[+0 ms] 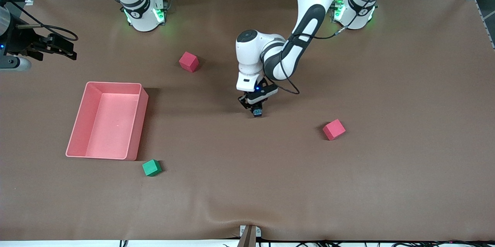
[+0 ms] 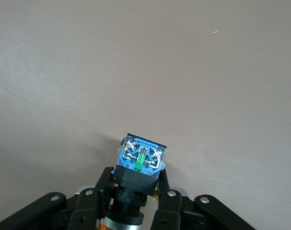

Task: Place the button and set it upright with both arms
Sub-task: 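Rotate the button with the left gripper, orange cap facing up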

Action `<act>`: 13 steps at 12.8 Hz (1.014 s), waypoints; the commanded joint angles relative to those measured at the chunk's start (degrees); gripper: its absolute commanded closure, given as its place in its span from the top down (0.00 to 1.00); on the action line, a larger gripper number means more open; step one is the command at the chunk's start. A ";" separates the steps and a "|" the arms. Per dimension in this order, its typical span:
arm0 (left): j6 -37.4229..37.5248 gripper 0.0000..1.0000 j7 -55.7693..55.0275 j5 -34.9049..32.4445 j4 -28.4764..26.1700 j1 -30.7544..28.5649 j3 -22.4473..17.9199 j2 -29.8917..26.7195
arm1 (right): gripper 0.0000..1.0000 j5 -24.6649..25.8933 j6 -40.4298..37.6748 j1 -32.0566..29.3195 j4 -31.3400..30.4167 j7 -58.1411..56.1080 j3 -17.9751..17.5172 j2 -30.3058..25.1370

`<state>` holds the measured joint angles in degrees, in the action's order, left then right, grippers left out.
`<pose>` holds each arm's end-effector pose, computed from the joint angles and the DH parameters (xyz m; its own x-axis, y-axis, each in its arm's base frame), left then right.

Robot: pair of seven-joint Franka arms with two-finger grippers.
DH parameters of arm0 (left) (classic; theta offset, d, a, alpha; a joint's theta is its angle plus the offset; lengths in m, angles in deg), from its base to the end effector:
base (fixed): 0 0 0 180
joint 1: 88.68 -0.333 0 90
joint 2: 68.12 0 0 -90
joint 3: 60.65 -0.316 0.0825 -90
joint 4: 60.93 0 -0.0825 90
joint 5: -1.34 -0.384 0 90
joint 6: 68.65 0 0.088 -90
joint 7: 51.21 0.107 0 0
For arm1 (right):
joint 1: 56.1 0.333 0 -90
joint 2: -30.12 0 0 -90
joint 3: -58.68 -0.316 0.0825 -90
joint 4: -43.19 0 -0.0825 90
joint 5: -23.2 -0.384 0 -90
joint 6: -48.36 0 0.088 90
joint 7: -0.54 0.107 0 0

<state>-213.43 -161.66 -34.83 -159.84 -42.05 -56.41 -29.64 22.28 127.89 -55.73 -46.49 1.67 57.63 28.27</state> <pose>0.4296 -0.5294 0.2075 0.7848 0.5284 0.3239 0.5014 -0.8485 0.1692 0.5243 0.0151 0.6299 0.9895 0.0076 -0.1446 0.0059 -0.9999 -0.0126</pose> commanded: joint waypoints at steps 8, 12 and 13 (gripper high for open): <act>-0.50 0.00 19.01 58.59 13.91 -0.04 5.16 8.45 | 1.00 0.39 0.01 -0.02 0.03 -0.43 0.08 -0.35; -0.50 0.00 27.22 80.68 14.00 -0.22 5.16 10.03 | 1.00 0.13 0.45 -0.28 -0.06 -0.43 0.17 -0.17; -0.50 0.00 27.48 85.52 14.00 -0.22 5.16 10.65 | 1.00 0.13 0.89 -0.11 -0.15 -0.43 0.17 -0.09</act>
<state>-213.68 -135.13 43.55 -147.55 -42.07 -51.67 -21.05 22.28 128.24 -55.74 -46.59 1.67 57.78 28.31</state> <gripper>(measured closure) 0.595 0.000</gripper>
